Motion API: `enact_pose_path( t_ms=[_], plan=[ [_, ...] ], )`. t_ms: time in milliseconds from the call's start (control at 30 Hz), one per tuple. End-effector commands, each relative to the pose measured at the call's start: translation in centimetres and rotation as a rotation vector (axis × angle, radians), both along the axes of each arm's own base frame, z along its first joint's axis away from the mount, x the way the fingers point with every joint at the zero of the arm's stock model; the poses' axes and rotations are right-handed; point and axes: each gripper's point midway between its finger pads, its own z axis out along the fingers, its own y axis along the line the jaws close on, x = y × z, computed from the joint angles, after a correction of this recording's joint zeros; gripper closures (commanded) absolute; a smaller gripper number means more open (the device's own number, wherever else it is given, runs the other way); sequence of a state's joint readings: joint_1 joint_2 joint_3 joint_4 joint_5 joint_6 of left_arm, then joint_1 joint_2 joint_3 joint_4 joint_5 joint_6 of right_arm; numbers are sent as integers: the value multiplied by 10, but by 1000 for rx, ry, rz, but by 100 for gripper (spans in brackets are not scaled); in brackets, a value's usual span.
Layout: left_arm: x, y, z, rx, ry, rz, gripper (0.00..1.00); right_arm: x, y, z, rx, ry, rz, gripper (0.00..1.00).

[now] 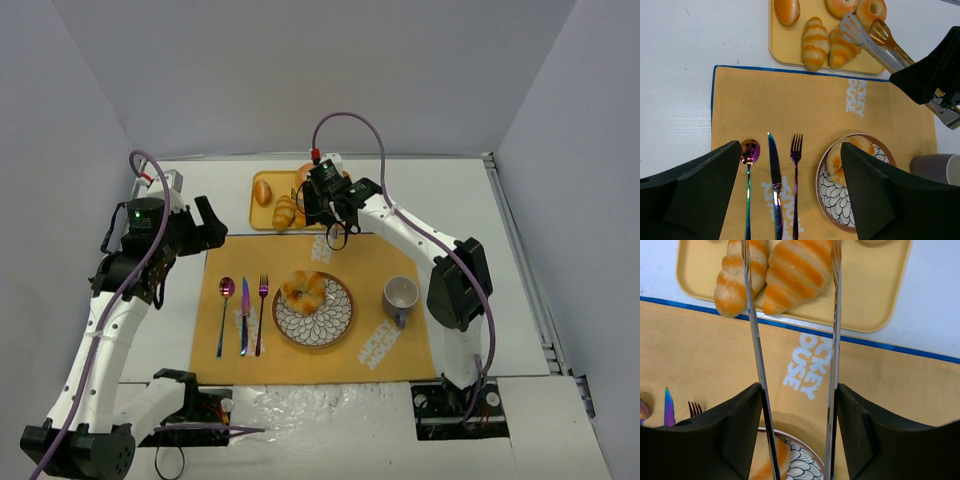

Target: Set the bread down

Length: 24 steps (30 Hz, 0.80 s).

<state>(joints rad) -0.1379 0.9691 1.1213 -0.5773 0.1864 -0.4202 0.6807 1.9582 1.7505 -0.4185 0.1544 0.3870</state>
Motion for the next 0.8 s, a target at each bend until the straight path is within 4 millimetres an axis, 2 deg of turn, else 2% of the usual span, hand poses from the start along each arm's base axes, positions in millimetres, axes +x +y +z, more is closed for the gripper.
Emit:
enact_pose_path(
  t_ms=[0,767],
  plan=[
    [11,-1,22,-12,-84,-2,23,17,9,23,67,-64,-5,45],
    [11,-1,22,-11,-84,-4,23,20,5,-3,32,-32,-21,46]
  ],
)
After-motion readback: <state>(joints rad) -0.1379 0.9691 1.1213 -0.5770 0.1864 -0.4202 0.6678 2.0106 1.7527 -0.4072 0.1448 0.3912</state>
